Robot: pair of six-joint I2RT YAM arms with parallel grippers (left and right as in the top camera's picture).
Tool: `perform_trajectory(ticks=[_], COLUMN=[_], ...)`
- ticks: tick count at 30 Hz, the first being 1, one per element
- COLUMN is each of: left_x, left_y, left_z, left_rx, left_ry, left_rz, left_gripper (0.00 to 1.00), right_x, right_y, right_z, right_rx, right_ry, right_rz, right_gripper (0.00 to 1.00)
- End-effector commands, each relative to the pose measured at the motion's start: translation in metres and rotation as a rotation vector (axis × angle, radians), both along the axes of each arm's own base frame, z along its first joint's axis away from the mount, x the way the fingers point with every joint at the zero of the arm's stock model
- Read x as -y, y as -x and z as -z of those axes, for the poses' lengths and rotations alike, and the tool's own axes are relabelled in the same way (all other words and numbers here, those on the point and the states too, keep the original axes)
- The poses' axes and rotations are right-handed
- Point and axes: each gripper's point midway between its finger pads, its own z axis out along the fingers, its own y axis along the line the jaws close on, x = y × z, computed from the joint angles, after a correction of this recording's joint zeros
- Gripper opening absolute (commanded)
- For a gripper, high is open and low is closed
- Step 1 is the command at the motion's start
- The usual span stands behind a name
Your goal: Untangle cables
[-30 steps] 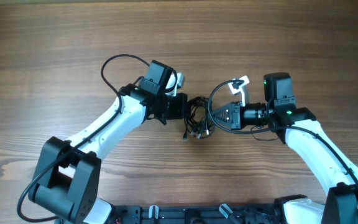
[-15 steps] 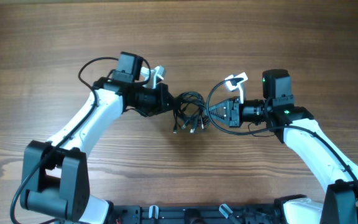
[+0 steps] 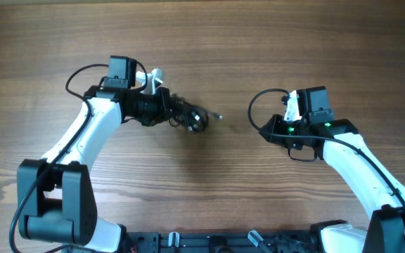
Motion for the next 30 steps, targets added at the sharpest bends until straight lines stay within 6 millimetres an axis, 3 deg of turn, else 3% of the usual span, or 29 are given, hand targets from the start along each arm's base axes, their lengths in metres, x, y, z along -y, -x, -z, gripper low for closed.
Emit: perform_trajectory(ticks=[1,5,8,9,10,11,14,15,21,26,30], left_x=[0.001,0.015,0.039,0.042,0.042,0.038,0.019,0.011,-0.011,-0.038,-0.039], left_y=[0.000,0.009,0.021,0.021,0.019,0.016,0.008,0.008,0.008,-0.011,-0.029], left_z=[-0.021,-0.053,-0.088,-0.091,-0.090,-0.085,-0.059,-0.050,-0.030,-0.021,-0.022], left_rx=[0.093,0.206,0.327,0.348,0.358,0.357,0.313,0.290,0.239,0.289,0.353], left_ry=[-0.002,0.059,0.205,0.212,0.195,0.157,-0.013,-0.071,-0.221,-0.397,-0.408], left_rz=[0.028,0.108,0.240,0.255,0.252,0.235,0.158,0.135,0.084,0.005,-0.015], left_gripper=[0.04,0.04,0.04,0.04,0.06,0.15,0.52,0.57,0.59,0.68,0.72], right_x=[-0.001,-0.040,-0.047,-0.047,-0.047,-0.047,-0.046,-0.046,-0.039,-0.038,-0.037], right_y=[-0.006,-0.013,-0.020,-0.020,-0.020,-0.020,-0.018,-0.017,-0.013,-0.007,-0.002], right_z=[-0.005,-0.037,-0.047,-0.048,-0.048,-0.047,-0.045,-0.044,-0.035,-0.032,-0.029], right_rx=[0.034,0.159,0.212,0.216,0.216,0.212,0.201,0.194,0.161,0.129,0.098], right_ry=[-0.007,-0.228,-0.268,-0.268,-0.267,-0.267,-0.265,-0.261,-0.220,-0.218,-0.215], right_rz=[0.007,-0.172,-0.194,-0.195,-0.195,-0.194,-0.193,-0.190,-0.166,-0.163,-0.159], right_gripper=[0.30,0.41,0.42,0.42,0.43,0.43,0.43,0.44,0.45,0.46,0.47])
